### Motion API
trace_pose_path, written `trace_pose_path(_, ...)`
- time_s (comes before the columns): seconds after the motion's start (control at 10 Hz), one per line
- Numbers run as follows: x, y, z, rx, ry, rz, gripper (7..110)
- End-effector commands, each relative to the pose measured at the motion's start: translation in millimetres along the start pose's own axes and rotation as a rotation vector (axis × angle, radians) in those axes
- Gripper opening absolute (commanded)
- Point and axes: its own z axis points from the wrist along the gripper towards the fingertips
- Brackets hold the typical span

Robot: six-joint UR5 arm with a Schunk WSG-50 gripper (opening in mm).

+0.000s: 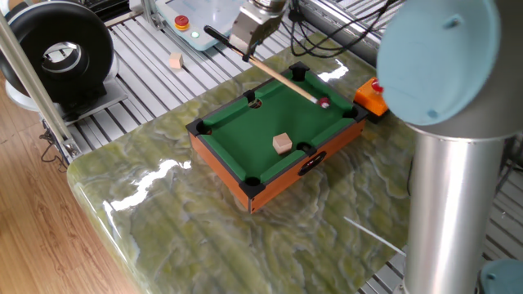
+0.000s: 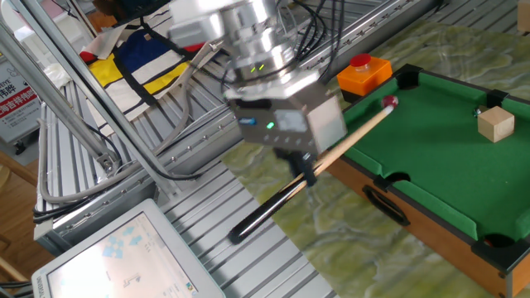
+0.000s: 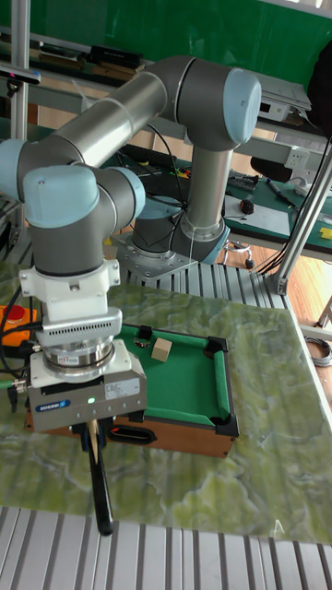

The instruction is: Hit the pool ball

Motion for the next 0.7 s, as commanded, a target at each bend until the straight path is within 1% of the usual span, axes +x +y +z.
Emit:
trace_pose_path(0.0, 16.2, 14.5, -8.2, -0.029, 0.02, 0.024, 7)
trace_pose_path(0.1, 9.3, 15.3, -4.1, -0.019, 0.018, 0.025, 7)
trace_pose_path(0.3, -3.8, 14.3, -6.4, -0.006, 0.028, 0.016, 7)
trace_pose_path(0.4, -10.3, 11.1, -7.5, 0.008, 0.037, 0.01, 7)
trace_pose_path(0.6, -22.6, -1.3, -7.9, 0.037, 0.048, -0.019, 7)
